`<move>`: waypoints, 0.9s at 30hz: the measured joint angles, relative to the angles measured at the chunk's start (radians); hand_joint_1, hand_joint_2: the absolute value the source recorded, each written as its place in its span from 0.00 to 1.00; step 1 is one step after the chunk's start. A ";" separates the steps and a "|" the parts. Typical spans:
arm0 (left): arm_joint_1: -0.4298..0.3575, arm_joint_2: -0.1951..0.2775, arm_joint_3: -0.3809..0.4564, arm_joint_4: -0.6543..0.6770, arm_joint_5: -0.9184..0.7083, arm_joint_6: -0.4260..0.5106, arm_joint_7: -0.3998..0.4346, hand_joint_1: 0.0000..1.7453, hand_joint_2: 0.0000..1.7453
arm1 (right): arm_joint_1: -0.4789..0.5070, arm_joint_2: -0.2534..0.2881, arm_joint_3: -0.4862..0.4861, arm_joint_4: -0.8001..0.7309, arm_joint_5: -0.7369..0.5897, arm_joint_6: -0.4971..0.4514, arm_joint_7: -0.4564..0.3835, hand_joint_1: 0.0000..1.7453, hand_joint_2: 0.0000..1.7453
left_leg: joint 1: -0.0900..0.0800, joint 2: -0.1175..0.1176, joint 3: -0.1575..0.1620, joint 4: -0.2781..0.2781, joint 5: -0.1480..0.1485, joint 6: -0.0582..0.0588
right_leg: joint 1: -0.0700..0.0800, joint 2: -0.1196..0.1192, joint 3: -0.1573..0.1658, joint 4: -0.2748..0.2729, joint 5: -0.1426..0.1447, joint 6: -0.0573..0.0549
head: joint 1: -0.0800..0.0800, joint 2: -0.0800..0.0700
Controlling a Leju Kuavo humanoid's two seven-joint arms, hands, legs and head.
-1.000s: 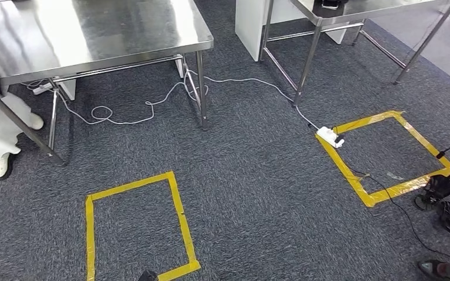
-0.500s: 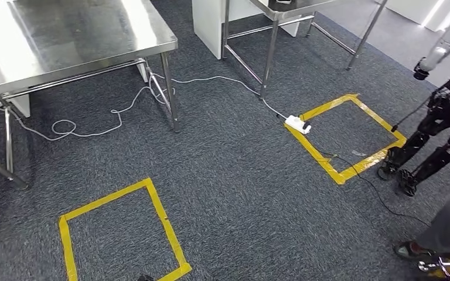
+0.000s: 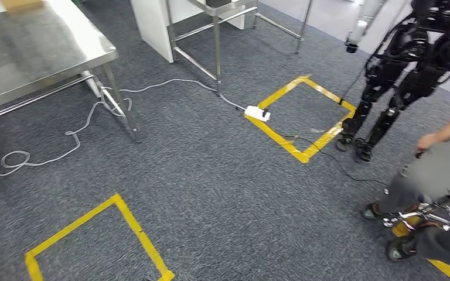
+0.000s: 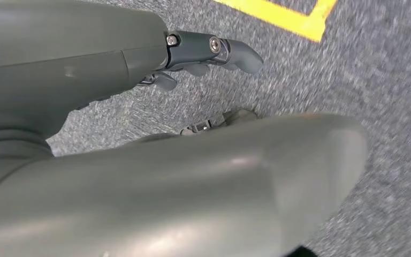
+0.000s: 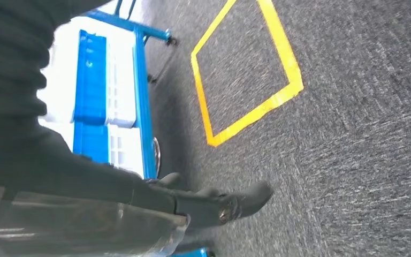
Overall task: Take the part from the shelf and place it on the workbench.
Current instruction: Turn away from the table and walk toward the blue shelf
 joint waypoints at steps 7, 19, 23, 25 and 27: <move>0.009 0.004 0.002 0.000 0.011 0.011 -0.013 0.00 0.00 | 0.002 0.006 0.002 0.000 0.018 0.024 0.000 0.00 1.00 | 0.005 -0.077 0.099 -0.234 0.138 0.010 | 0.008 0.092 -0.020 0.023 -0.002 0.021 | 0.002 0.000; 0.006 0.007 0.005 0.000 0.019 0.017 -0.003 0.00 0.00 | -0.008 0.015 0.007 0.000 0.040 0.035 -0.001 0.00 1.00 | -0.008 0.075 0.103 -0.254 0.150 0.055 | 0.001 -0.023 -0.112 0.194 -0.070 0.073 | 0.012 0.000; 0.007 0.009 0.010 0.000 0.021 0.025 0.003 0.00 0.00 | -0.030 0.015 0.009 0.001 0.049 0.037 0.000 0.00 1.00 | -0.015 0.121 0.123 -0.255 0.135 0.027 | 0.017 -0.094 -0.024 0.025 -0.014 0.057 | 0.011 0.000; 0.001 0.009 0.014 0.000 0.024 0.021 0.001 0.00 0.00 | -0.032 0.013 0.009 0.001 0.052 0.040 0.005 0.00 1.00 | -0.011 0.135 0.133 -0.257 0.130 0.012 | 0.015 -0.070 -0.025 0.021 -0.010 0.038 | 0.010 0.000; -0.007 0.009 0.017 0.000 0.025 0.015 0.000 0.00 0.00 | -0.028 0.012 0.009 0.001 0.054 0.041 0.011 0.00 1.00 | -0.006 0.096 0.124 -0.221 0.099 0.003 | 0.004 -0.047 -0.018 0.015 -0.003 0.020 | 0.007 0.000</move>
